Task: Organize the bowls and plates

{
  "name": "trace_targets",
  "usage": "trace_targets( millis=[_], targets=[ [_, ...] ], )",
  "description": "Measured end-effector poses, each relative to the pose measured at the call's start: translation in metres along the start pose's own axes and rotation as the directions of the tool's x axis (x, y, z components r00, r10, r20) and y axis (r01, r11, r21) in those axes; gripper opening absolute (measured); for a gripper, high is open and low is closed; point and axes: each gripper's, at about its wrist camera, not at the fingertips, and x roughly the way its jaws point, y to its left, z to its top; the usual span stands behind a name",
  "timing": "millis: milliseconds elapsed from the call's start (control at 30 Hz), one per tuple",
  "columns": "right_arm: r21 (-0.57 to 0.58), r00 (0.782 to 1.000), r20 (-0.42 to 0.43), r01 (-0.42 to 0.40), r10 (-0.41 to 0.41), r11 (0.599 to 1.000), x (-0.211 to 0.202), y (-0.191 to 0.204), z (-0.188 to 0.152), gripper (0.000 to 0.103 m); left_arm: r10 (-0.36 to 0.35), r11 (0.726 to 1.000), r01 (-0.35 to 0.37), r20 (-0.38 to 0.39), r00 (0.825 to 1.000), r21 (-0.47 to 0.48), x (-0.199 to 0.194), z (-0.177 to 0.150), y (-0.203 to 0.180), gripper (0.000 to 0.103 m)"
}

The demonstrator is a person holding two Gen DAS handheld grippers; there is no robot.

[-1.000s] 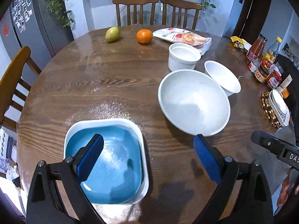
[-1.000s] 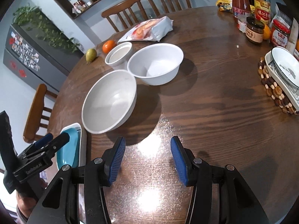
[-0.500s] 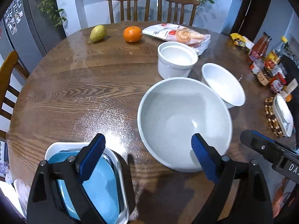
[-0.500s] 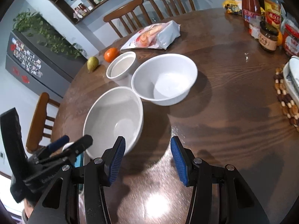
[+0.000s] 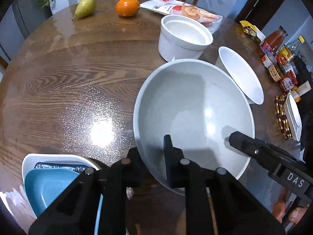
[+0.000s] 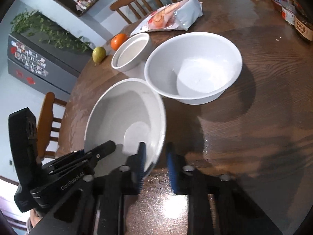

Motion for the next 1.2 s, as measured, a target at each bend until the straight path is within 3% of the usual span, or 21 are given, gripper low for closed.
trace_targets(
  millis=[100,367,700,767,833,900,1200],
  targets=[
    [-0.005,1.000,-0.008,0.024,-0.024,1.000,-0.004,0.001,-0.005,0.018,0.001,1.000,-0.001,0.006,1.000,0.028,-0.007,-0.008,-0.005,0.015],
    [-0.022,0.998,-0.055,-0.002,0.001,1.000,-0.036,0.005,-0.039,0.018,-0.029,0.995,0.026,0.028,0.999,0.098,-0.040,-0.040,-0.016,0.014],
    [0.010,0.992,-0.120,0.039,-0.037,0.999,-0.035,-0.006,-0.076,0.018,-0.048,0.991,0.056,-0.067,0.997,0.119,-0.026,-0.066,-0.020,0.015],
    [0.005,0.994,-0.086,0.069,-0.068,0.998,-0.037,-0.006,-0.074,0.018,-0.016,0.991,0.022,-0.052,0.999,0.129,-0.023,-0.064,-0.022,0.021],
    [0.002,0.992,-0.058,0.112,-0.112,0.994,-0.043,-0.005,-0.071,0.029,-0.014,0.993,0.020,-0.047,0.999,0.119,-0.025,-0.062,-0.022,0.051],
    [-0.010,0.989,-0.032,0.146,-0.146,0.989,-0.053,-0.004,-0.069,0.038,-0.024,0.994,0.026,-0.014,1.000,0.110,-0.034,-0.061,-0.019,0.062],
    [0.074,0.983,0.083,0.157,-0.163,0.985,-0.098,-0.030,-0.061,0.043,-0.020,1.000,0.018,0.084,0.996,0.021,-0.069,-0.054,0.009,0.064]
  ],
)
